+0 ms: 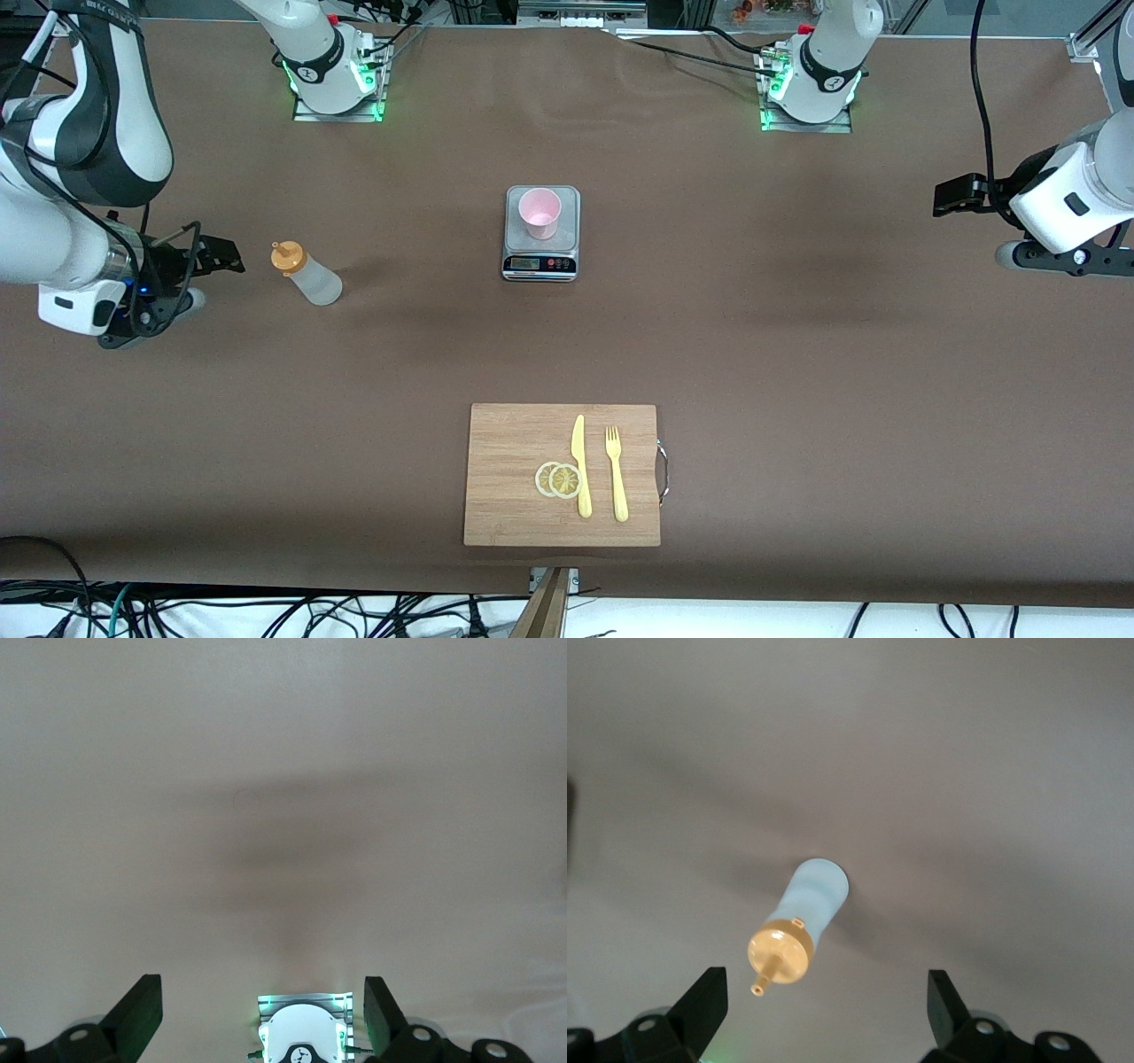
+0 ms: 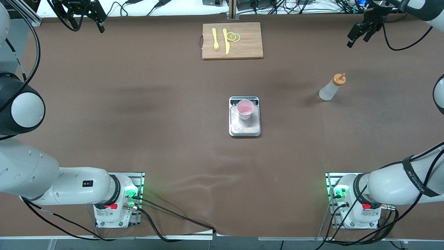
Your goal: Add sauce to pink cup with both arms
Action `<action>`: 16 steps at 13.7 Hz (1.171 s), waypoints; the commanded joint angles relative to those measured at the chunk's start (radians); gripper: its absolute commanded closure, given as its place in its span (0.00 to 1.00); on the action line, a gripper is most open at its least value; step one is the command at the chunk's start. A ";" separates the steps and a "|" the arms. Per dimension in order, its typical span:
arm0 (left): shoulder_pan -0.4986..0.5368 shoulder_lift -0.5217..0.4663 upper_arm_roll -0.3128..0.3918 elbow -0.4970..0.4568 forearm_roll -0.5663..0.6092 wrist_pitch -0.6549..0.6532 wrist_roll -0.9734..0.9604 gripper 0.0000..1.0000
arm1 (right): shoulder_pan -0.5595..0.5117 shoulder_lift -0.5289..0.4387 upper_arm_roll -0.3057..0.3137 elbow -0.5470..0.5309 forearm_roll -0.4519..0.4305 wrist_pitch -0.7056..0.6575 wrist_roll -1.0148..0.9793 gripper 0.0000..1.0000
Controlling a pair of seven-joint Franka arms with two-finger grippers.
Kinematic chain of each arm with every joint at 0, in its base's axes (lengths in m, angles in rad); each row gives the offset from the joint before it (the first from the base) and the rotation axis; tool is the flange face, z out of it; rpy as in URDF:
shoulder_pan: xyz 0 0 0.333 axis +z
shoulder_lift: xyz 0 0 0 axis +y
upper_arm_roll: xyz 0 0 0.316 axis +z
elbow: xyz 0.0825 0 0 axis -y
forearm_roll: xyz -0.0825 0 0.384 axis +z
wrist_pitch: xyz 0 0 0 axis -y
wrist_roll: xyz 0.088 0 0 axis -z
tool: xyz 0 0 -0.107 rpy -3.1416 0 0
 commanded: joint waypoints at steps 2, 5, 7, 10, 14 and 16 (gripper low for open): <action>0.001 0.002 0.000 0.014 0.009 -0.004 0.030 0.00 | -0.007 -0.079 0.005 -0.015 -0.063 0.012 0.292 0.00; 0.001 0.002 0.000 0.014 0.009 -0.004 0.029 0.00 | -0.021 -0.159 -0.003 -0.010 -0.075 0.000 0.382 0.00; 0.001 0.002 0.000 0.014 0.011 -0.004 0.028 0.00 | -0.030 -0.190 -0.003 0.014 -0.075 -0.035 0.399 0.00; 0.001 0.003 0.000 0.014 0.011 -0.004 0.030 0.00 | -0.042 -0.219 -0.003 0.059 -0.075 -0.069 0.395 0.00; 0.001 0.002 0.000 0.014 0.011 -0.004 0.030 0.00 | -0.048 -0.219 -0.026 0.123 -0.068 -0.184 0.389 0.00; 0.001 0.002 0.000 0.014 0.009 -0.004 0.030 0.00 | -0.056 -0.216 -0.023 0.116 -0.077 -0.156 0.389 0.00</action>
